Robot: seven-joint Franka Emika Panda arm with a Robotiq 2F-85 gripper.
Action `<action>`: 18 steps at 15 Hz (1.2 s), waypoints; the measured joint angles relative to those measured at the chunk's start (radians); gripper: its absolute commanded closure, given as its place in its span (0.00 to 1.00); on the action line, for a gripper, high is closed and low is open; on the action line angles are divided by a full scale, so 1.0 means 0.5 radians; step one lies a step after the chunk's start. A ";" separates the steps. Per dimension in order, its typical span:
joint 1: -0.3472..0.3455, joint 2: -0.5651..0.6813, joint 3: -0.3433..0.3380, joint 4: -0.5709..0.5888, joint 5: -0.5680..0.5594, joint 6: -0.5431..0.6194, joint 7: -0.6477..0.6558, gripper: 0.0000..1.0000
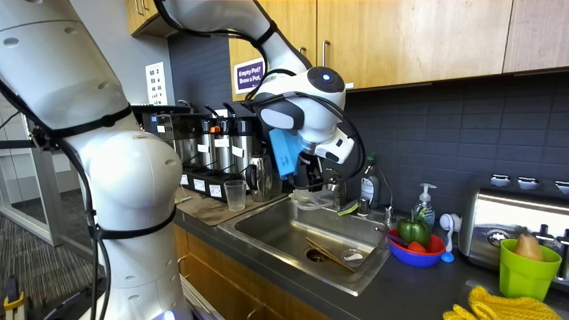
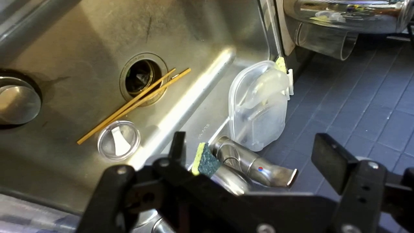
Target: Move the tap nozzle to the left
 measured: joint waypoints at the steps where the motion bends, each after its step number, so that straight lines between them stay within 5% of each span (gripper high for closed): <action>1: 0.000 0.000 0.000 0.000 0.000 0.000 0.000 0.00; 9: -0.001 0.001 0.006 -0.002 0.010 0.016 -0.042 0.00; 18: -0.017 0.096 -0.212 0.117 0.531 -0.019 -0.528 0.00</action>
